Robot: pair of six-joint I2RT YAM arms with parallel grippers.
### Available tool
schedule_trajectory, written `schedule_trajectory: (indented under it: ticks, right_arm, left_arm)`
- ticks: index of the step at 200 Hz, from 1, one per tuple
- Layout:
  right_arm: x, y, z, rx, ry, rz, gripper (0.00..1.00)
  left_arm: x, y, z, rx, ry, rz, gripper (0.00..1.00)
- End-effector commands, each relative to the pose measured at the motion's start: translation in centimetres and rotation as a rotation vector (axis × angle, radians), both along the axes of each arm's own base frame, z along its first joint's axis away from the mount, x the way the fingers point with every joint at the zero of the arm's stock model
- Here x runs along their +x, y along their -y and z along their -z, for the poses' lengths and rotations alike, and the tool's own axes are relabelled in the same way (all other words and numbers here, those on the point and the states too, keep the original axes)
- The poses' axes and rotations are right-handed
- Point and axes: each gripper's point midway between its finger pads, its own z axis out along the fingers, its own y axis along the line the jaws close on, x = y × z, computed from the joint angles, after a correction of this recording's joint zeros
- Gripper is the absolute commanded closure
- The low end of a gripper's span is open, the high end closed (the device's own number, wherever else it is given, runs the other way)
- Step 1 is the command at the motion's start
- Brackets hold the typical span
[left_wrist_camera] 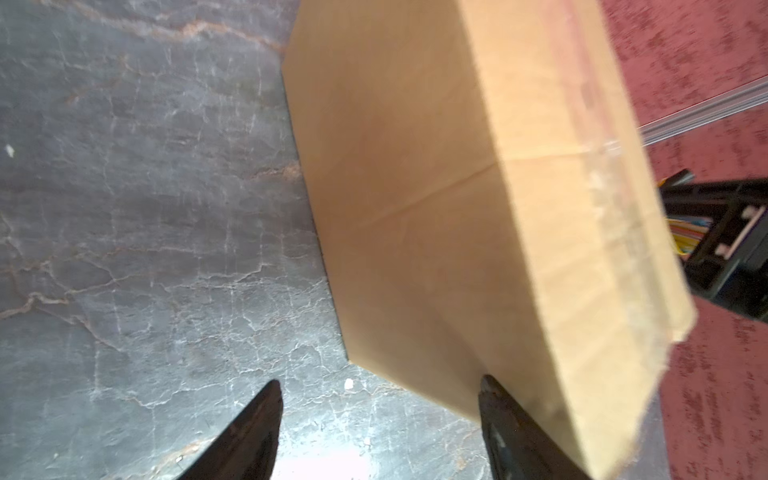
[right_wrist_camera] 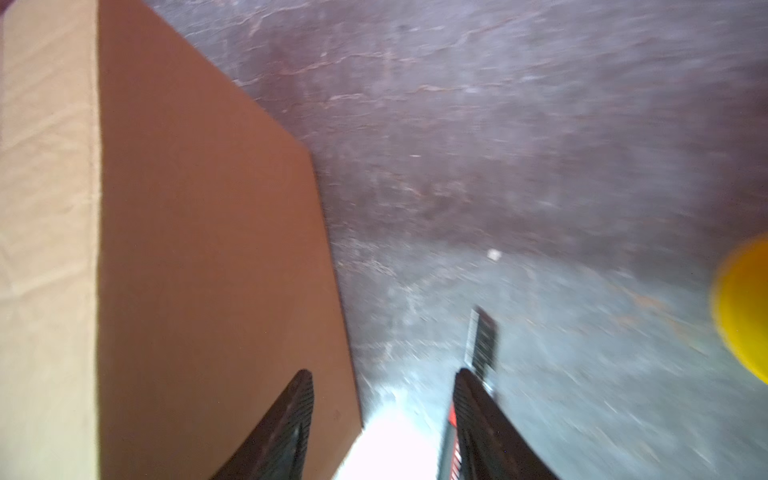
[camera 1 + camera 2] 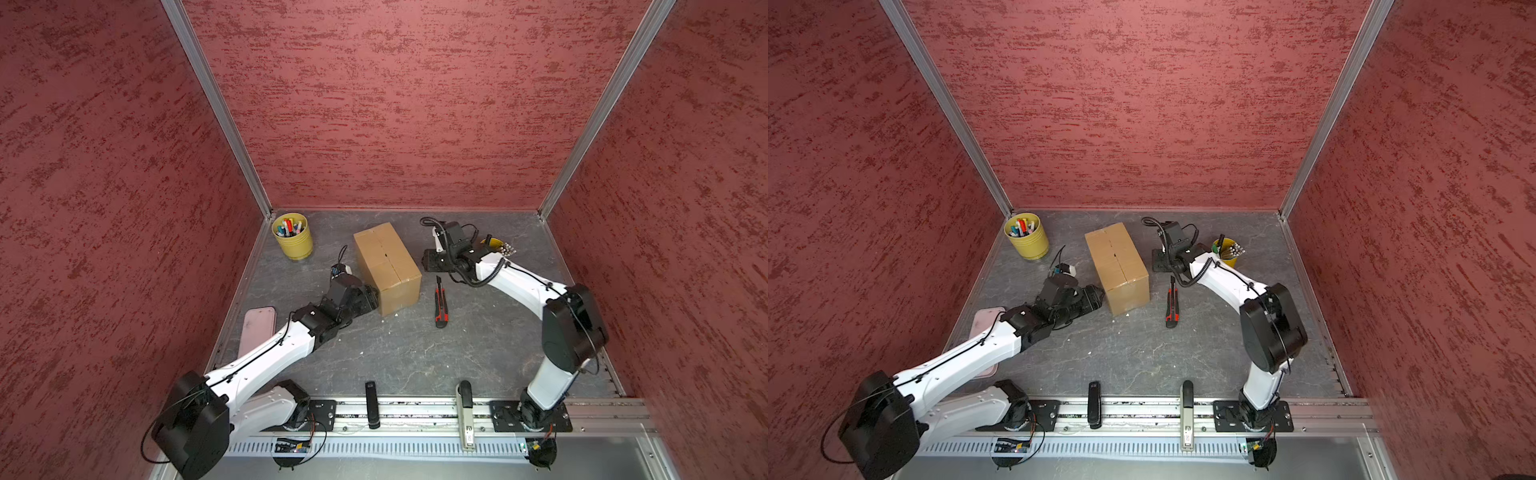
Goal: Unpack the express box
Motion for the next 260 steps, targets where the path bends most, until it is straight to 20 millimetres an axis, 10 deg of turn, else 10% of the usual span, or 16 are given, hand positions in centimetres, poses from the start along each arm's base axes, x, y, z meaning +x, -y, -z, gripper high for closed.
schedule_trajectory:
  ticks: [1,67,119,260]
  right_arm:
    - [-2.7,3.9,-1.0,-0.088,-0.024,0.113,0.42]
    - [-10.3,4.8,4.5,-0.091,-0.23,0.132,0.4]
    - [-11.3,3.2,8.6,-0.075,-0.308,0.102,0.36]
    - [-13.3,4.1,15.4,-0.152,-0.436,0.124,0.39]
  left_arm:
    - [-0.6,-0.4,-1.0,-0.001,0.006,0.001,0.25]
    - [-1.3,-1.8,-4.0,-0.029,0.023,0.005,0.17]
    - [-1.0,-2.1,-6.6,-0.024,0.061,0.01,0.14]
    - [-1.7,-2.5,-5.2,-0.034,0.028,-0.015,0.13]
